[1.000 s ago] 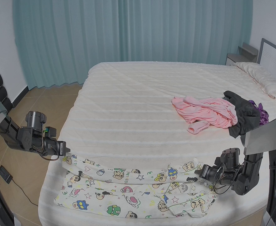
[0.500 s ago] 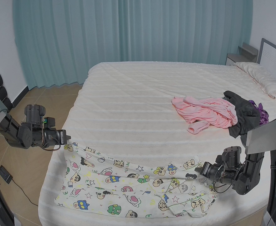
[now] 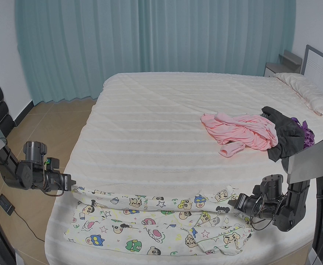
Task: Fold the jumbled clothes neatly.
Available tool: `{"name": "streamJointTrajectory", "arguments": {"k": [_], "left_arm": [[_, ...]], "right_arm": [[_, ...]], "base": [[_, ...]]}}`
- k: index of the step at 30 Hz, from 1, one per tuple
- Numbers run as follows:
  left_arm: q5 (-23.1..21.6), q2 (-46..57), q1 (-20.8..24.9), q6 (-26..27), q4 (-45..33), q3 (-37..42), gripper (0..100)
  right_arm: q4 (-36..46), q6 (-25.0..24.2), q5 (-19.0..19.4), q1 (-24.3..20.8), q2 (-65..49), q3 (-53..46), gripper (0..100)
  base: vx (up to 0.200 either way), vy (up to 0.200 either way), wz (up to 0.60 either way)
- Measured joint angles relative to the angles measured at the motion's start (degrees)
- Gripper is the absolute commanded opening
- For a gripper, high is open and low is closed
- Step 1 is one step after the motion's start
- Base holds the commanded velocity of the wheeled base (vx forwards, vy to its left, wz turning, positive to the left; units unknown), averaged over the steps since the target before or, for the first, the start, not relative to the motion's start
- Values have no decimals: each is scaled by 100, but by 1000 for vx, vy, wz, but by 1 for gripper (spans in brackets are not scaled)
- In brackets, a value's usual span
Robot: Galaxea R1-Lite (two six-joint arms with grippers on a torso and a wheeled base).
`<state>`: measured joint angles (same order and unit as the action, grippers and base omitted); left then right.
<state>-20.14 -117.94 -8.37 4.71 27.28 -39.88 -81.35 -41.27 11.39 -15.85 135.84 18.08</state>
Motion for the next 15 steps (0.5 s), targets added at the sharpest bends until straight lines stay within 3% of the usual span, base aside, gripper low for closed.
{"name": "streamJointTrajectory", "arguments": {"k": [7, 15], "left_arm": [[430, -452, -80, 73, 63, 219, 0], [495, -859, -74, 76, 294, 333, 0]], "right_arm": [[-128, 67, 117, -22, 29, -238, 0], [-200, 289, 188, -30, 51, -521, 0]], "base": [[0, 0, 0], [0, 0, 0]]}}
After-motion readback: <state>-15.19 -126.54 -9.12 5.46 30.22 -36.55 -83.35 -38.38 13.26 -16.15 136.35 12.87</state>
